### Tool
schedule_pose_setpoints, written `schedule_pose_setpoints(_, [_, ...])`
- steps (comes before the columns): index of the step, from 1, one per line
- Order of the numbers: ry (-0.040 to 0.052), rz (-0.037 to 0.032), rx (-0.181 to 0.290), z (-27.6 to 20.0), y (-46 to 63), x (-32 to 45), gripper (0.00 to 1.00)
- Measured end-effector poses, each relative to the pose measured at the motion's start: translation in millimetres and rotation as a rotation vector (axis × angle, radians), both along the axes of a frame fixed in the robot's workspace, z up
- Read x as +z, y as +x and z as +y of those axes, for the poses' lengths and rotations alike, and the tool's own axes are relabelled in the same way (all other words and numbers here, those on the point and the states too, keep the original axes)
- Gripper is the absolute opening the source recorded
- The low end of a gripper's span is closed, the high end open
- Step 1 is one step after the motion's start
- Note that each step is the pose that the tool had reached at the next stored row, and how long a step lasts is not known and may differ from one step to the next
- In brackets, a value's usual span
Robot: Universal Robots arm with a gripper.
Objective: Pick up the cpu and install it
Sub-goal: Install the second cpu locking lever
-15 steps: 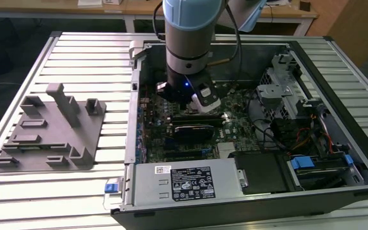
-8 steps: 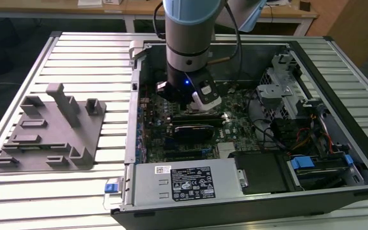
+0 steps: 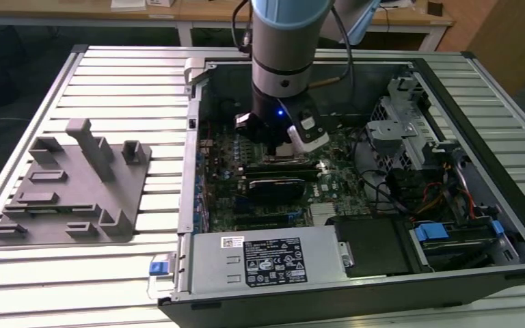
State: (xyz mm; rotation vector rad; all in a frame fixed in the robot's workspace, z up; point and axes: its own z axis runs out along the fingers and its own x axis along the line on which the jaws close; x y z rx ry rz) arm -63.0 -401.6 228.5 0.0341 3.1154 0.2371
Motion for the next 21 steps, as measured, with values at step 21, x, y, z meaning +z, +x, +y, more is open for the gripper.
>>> schedule_pose_setpoints(21, [-0.0208,0.0011,0.000,19.6,28.4,-0.2,0.11])
